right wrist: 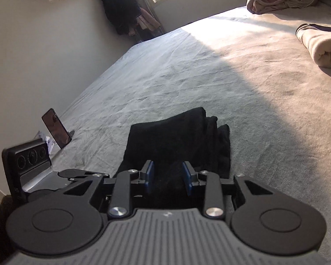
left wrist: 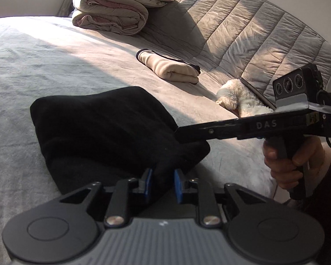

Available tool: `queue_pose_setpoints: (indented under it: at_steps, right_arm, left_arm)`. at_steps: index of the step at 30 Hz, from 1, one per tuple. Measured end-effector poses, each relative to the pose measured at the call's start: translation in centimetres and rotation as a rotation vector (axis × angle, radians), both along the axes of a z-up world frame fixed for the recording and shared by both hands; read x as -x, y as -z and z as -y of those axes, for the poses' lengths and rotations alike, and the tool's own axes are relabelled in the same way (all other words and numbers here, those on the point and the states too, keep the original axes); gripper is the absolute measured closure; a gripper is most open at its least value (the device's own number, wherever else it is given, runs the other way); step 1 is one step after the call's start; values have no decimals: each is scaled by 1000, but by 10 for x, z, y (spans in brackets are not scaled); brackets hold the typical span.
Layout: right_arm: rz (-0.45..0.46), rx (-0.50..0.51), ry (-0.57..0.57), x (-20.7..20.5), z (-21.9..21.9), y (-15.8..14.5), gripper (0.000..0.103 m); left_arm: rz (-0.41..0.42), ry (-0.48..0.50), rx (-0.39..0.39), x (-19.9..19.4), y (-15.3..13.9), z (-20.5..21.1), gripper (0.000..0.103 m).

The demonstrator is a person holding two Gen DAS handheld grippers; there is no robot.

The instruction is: Fold clothes

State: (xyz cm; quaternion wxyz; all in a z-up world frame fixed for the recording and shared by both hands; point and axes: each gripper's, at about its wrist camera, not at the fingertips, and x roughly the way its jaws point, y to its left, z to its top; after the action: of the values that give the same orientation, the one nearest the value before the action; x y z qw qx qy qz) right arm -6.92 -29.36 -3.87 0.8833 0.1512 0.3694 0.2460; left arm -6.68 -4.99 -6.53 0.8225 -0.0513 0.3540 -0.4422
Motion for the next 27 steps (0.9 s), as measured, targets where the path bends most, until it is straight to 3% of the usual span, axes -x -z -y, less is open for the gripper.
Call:
queue_pose_setpoints:
  at_steps: [2,5,7,9,12,17,22,23,24,25,26,27]
  right_arm:
    - [-49,127,36,-4,-1,14,81]
    - [-53,110,58,-4,14,15,83]
    - [-9,103,72,4,21,6,67]
    - [48,111,83,14,25,-3,62]
    - [86,52,106,12,28,-6,52]
    - [102,17,145,-10,20,0,51]
    - [109,-1,160,-35,7,8,51]
    - [109,-5,158,-38,5,10,53]
    - [109,-7,156,-41,3,12,65]
    - [111,1,160,-42,2,13,91]
    - [116,9,167,-43,0,14,99]
    - [128,14,186,-41,2,13,100]
  left_arm:
    - [12,26,-3,4,-3,0,82]
    - [23,16,22,1,-14,-9,78]
    - [40,-25,43,-3,-21,-19,70]
    - [61,-96,77,-10,-27,-32,64]
    - [87,-213,91,-23,-30,-47,64]
    - [103,-334,83,-37,-25,-55,64]
    - [105,-365,68,-44,-17,-52,65]
    - [99,-366,66,-46,-16,-50,65]
    - [101,-369,65,-48,-15,-49,65]
    - [103,-372,65,-49,-15,-47,65]
    - [105,-375,65,-50,-15,-45,65]
    - [106,-376,72,-52,-15,-44,65]
